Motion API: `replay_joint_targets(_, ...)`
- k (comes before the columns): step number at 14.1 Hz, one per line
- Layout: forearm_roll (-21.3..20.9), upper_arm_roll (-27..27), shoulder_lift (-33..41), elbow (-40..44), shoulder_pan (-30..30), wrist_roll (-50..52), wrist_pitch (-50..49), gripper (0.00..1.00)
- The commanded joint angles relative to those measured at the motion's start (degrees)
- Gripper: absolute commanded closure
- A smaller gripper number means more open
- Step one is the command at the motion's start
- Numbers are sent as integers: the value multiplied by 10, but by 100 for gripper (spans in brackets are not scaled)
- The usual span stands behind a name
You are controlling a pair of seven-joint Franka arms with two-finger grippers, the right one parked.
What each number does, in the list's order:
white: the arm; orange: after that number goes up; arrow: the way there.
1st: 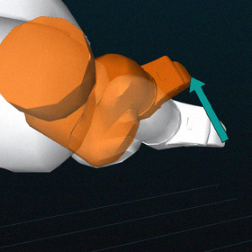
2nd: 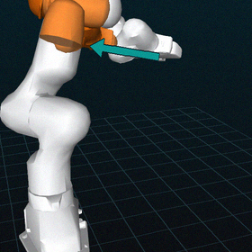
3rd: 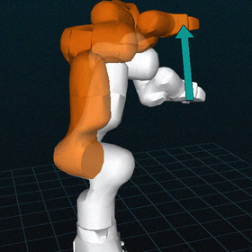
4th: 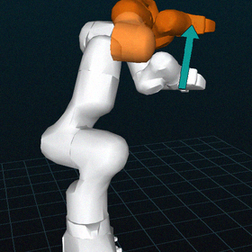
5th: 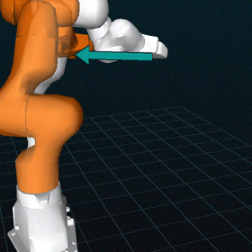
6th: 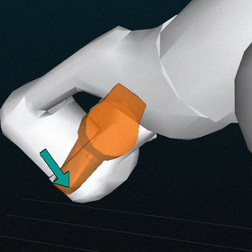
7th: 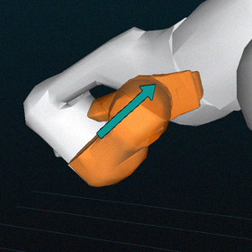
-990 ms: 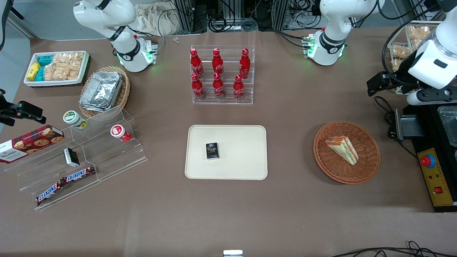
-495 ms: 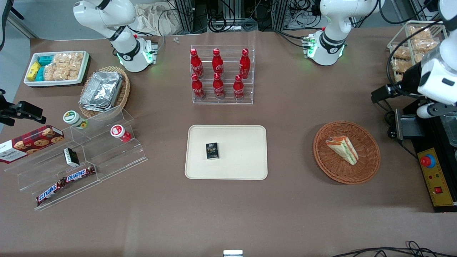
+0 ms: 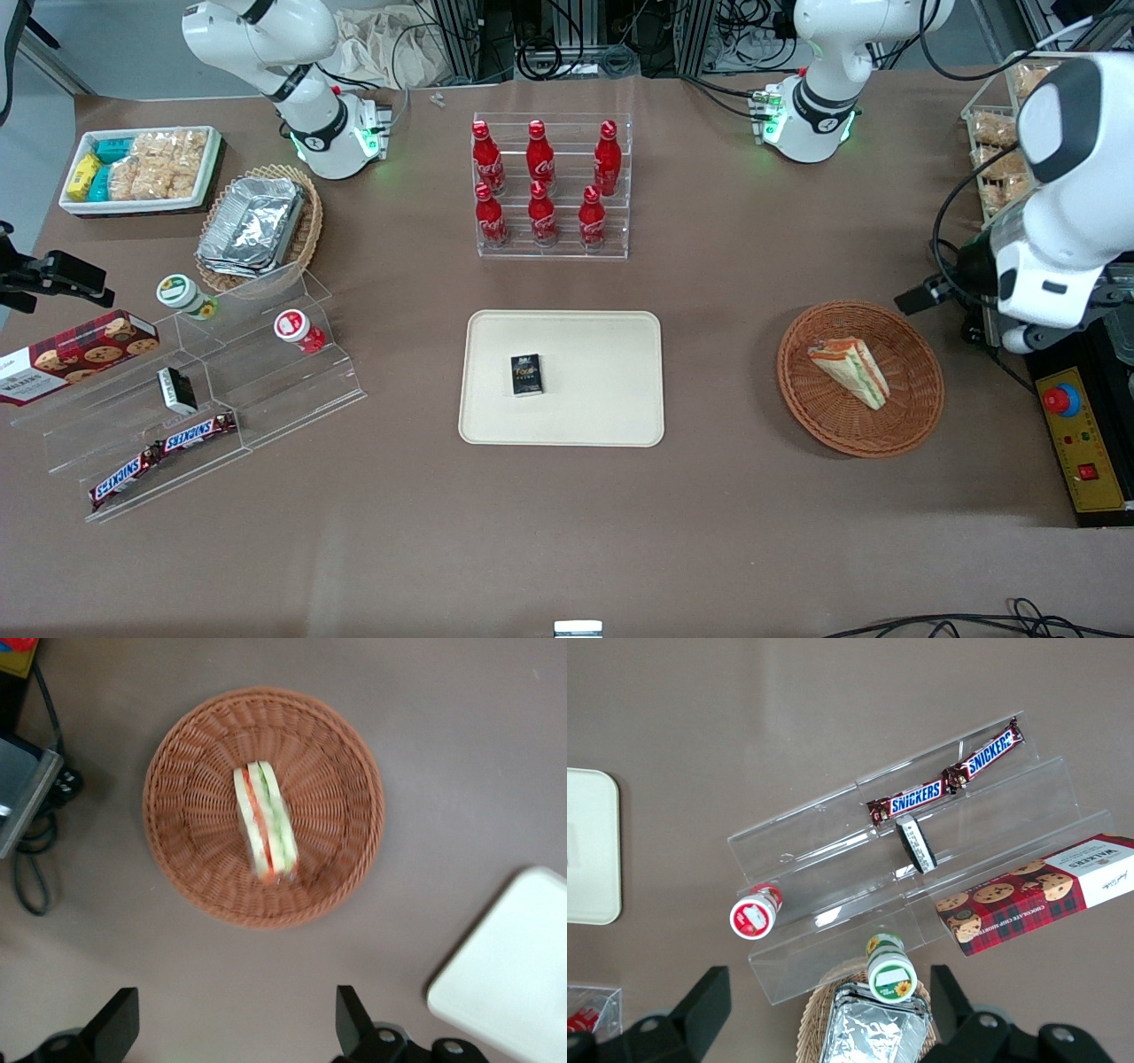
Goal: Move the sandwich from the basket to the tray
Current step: 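Move the open left gripper over the wrapped sandwich in the wicker basket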
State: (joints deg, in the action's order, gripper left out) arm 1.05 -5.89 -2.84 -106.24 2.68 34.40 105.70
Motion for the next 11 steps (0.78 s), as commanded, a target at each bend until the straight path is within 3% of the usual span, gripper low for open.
replay_joint_targets(1,1,-2,-18,-44,0,56,70,0)
replay_joint_targets(6,-2,-2,-73,-106,0,122,188,0)
replay_joint_targets(11,-3,-1,-118,-113,0,143,224,0)
